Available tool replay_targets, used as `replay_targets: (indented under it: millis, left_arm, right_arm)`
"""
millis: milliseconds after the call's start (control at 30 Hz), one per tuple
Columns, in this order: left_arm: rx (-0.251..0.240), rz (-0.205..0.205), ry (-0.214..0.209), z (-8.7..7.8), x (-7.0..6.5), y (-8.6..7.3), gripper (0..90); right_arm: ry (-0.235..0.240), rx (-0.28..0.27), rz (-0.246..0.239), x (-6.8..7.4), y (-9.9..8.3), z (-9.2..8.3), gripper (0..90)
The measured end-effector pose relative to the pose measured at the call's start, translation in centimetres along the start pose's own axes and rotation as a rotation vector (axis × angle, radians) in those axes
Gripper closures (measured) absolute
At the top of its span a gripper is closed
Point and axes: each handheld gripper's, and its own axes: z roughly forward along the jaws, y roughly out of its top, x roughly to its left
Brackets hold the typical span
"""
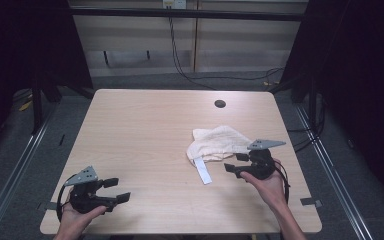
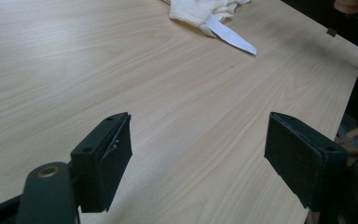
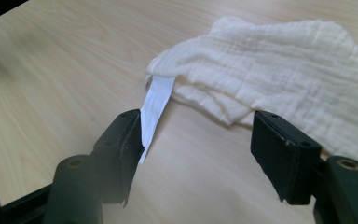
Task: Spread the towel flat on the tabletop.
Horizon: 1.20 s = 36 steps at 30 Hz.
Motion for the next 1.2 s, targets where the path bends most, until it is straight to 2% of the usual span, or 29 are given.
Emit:
replay_targets:
  millis: [133, 167, 200, 333, 367, 533, 600, 667, 733, 1000, 1033, 1067, 1100, 1200]
  left_arm:
    - [0.006, 0.011, 0.012, 0.2, -0.1, 0.0, 23.2]
    - [0.014, 0.011, 0.009, 0.3, -0.1, 0.0, 23.3]
    - [0.014, 0.011, 0.009, 0.3, -0.1, 0.0, 23.2]
    - [0.020, 0.008, 0.006, 0.3, -0.1, 0.0, 22.6]
    - [0.025, 0.007, 0.006, 0.3, -0.1, 0.0, 22.5]
    - [0.016, 0.008, 0.001, 0.2, -0.2, 0.0, 22.7]
    - [0.019, 0.014, 0.008, 0.2, -0.1, 0.1, 22.7]
    - [0.021, 0.019, 0.007, 0.3, -0.3, 0.1, 22.8]
    - [0.022, 0.024, 0.009, 0.3, -0.3, 0.1, 23.3]
    - [0.018, 0.012, 0.009, 0.2, -0.3, 0.1, 23.3]
    - [0.017, 0.016, 0.005, 0.2, -0.3, 0.1, 23.3]
    - [0.020, 0.023, 0.009, 0.2, -0.4, 0.1, 23.3]
    - [0.027, 0.030, 0.008, 0.2, -0.5, 0.1, 23.3]
    - [0.028, 0.032, 0.010, 0.3, -0.5, 0.1, 23.3]
  right_arm:
    - [-0.004, 0.003, 0.000, -0.7, 1.1, 0.9, 32.2]
    - [-0.037, 0.004, -0.015, -1.1, 1.9, 1.5, 29.6]
    - [-0.040, -0.005, -0.013, -1.3, 2.3, 1.8, 29.2]
    - [-0.044, 0.000, -0.005, -2.1, 3.2, 2.7, 25.1]
    - [-0.033, 0.009, -0.006, -2.5, 3.7, 3.1, 23.7]
    - [-0.028, 0.020, -0.006, -3.4, 4.5, 3.6, 27.0]
    - [-0.028, 0.037, -0.006, -4.1, 4.9, 4.1, 33.5]
    - [-0.036, 0.052, -0.036, -4.4, 4.8, 4.7, 40.4]
    - [-0.035, 0.055, -0.046, -4.5, 4.7, 4.9, 40.9]
    - [-0.047, 0.100, -0.014, -5.8, 3.9, 7.2, 38.1]
    - [-0.051, 0.114, -0.004, -6.0, 3.7, 7.9, 35.9]
    - [-0.051, 0.114, -0.004, -6.0, 3.7, 7.9, 35.9]
    - [-0.047, 0.127, -0.006, -6.1, 3.4, 8.6, 34.9]
    - [-0.065, 0.145, -0.020, -6.2, 3.1, 9.2, 33.2]
